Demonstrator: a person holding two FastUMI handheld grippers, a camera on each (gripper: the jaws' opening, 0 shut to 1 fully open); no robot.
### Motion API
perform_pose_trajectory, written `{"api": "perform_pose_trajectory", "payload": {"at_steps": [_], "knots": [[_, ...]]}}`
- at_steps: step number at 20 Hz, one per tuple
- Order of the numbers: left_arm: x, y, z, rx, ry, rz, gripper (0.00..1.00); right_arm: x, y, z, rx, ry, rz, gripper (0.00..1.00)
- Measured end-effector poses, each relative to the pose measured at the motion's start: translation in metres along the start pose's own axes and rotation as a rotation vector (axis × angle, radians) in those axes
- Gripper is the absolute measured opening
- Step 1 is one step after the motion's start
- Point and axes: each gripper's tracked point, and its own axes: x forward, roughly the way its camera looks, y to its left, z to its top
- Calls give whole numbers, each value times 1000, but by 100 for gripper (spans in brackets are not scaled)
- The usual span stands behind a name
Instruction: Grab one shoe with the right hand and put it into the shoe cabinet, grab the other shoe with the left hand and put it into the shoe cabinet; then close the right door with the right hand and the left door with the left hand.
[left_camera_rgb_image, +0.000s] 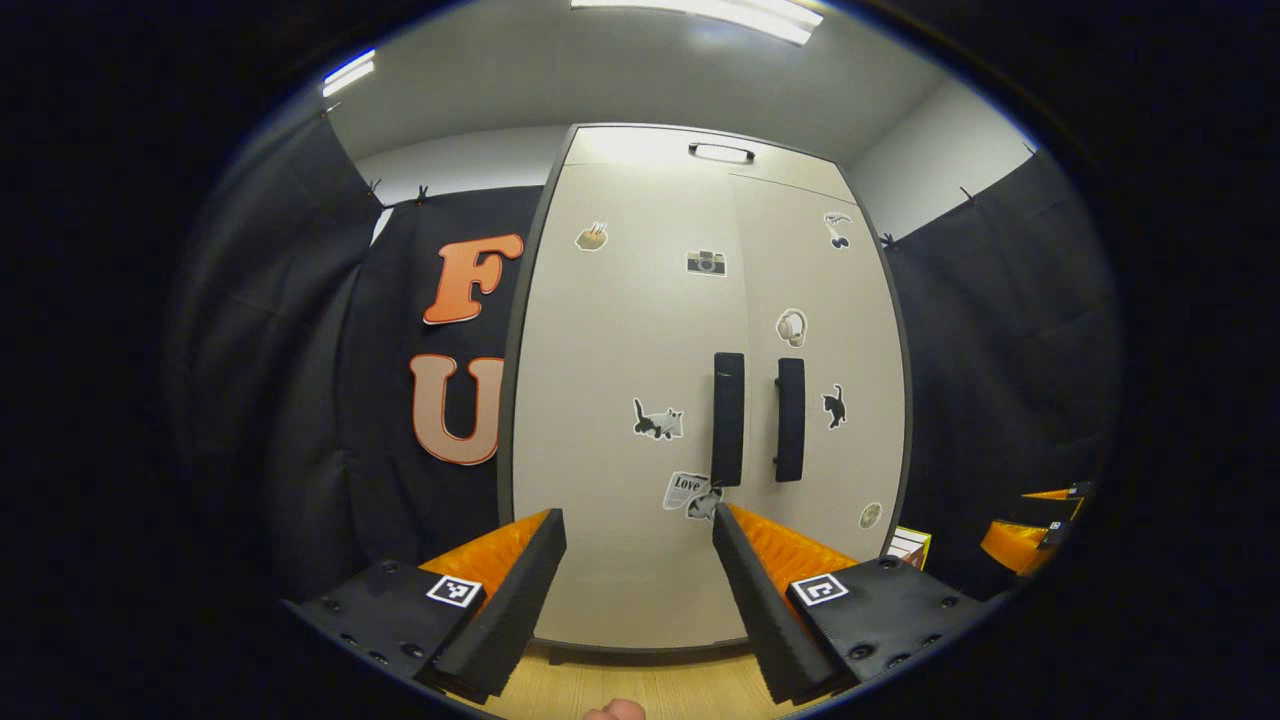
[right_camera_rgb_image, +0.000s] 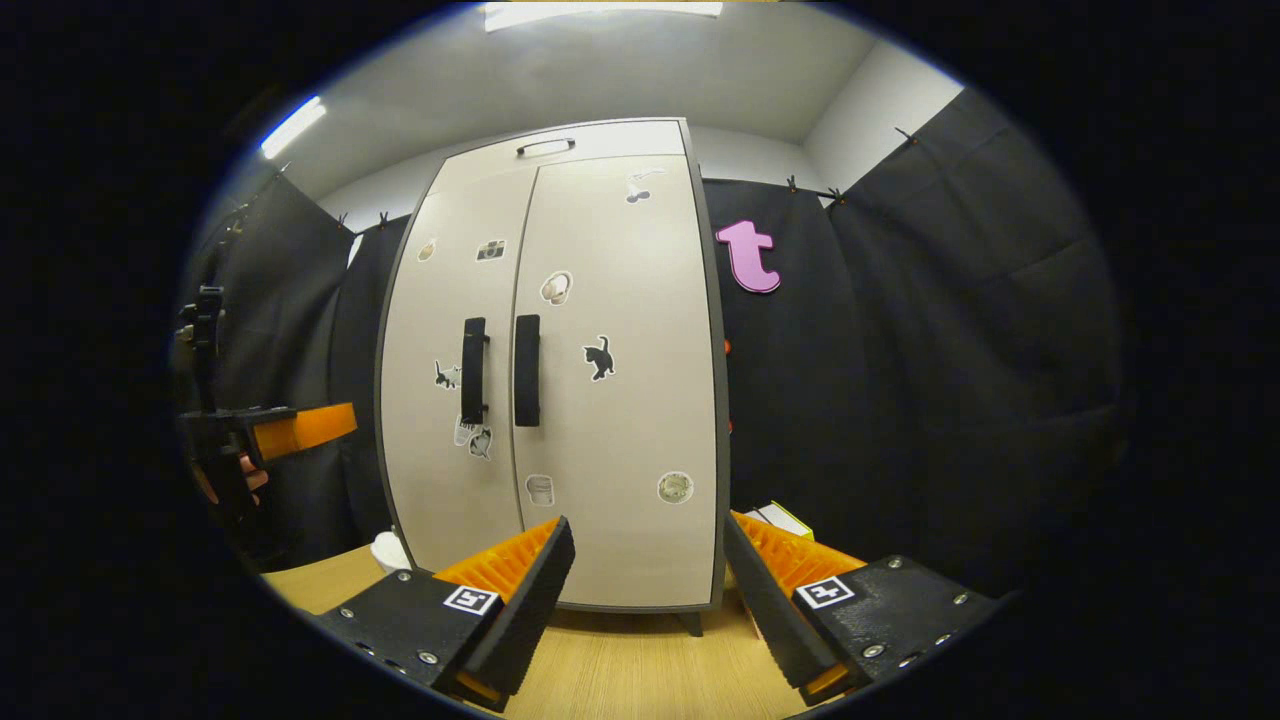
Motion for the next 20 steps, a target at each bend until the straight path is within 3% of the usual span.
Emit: {"api": "perform_pose_trajectory", "payload": {"at_steps": [7, 10, 17, 20], "knots": [[-51, 18, -35, -10, 61, 80, 96, 3, 25, -1, 43, -20, 42, 93], [-57, 24, -43, -1, 69, 99, 96, 7, 33, 0, 39, -18, 50, 93], [-54, 38, -62, -86, 100, 151, 97, 14, 48, -7, -3, -9, 82, 93], [-51, 46, -64, -64, 100, 166, 97, 17, 55, -15, -2, 5, 98, 93]]}}
